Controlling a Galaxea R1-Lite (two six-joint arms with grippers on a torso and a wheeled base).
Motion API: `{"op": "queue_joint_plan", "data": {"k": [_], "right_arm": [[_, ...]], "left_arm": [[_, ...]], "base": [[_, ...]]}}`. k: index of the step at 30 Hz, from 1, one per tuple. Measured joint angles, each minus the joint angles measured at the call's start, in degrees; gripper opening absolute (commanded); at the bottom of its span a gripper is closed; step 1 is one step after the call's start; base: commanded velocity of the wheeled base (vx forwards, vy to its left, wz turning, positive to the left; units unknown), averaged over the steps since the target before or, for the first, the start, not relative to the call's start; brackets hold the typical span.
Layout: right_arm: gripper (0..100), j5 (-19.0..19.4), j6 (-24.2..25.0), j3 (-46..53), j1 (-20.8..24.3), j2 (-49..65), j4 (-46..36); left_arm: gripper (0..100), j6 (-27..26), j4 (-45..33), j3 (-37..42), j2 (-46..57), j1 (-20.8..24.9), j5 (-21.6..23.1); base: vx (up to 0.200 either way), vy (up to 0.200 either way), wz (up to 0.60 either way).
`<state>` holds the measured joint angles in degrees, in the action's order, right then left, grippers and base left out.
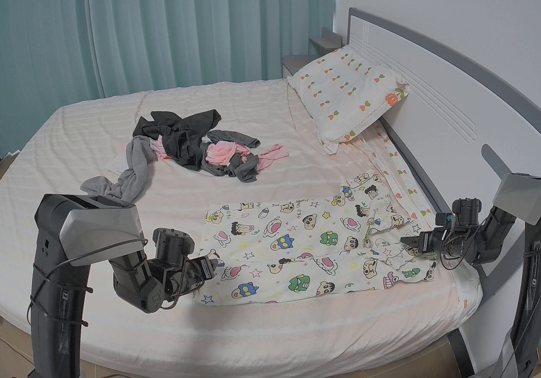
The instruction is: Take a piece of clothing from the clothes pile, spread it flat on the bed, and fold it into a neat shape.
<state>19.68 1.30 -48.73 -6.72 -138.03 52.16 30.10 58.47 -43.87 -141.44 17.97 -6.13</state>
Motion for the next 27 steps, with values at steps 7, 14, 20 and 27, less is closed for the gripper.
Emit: {"op": "queue_joint_plan", "data": {"k": [7,14,20,27], "right_arm": [[100,-0.02,6.85,2.34,-1.85,3.25,0.17],[100,0.35,16.31,9.09,-0.78,8.02,1.84],[100,0.41,22.0,12.92,3.63,10.34,2.22],[100,0.41,22.94,14.3,6.03,9.95,2.22]], "left_arm": [[100,5.07,0.02,0.46,1.0,-2.62,-0.02],[100,13.36,0.71,4.46,5.06,-5.22,2.91],[100,19.36,7.85,11.68,8.5,-5.68,7.9],[100,21.47,25.2,18.58,8.47,-5.84,9.28]], "base": [[0.0,0.0,0.0],[0.0,0.0,0.0],[0.0,0.0,0.0],[0.0,0.0,0.0]]}}
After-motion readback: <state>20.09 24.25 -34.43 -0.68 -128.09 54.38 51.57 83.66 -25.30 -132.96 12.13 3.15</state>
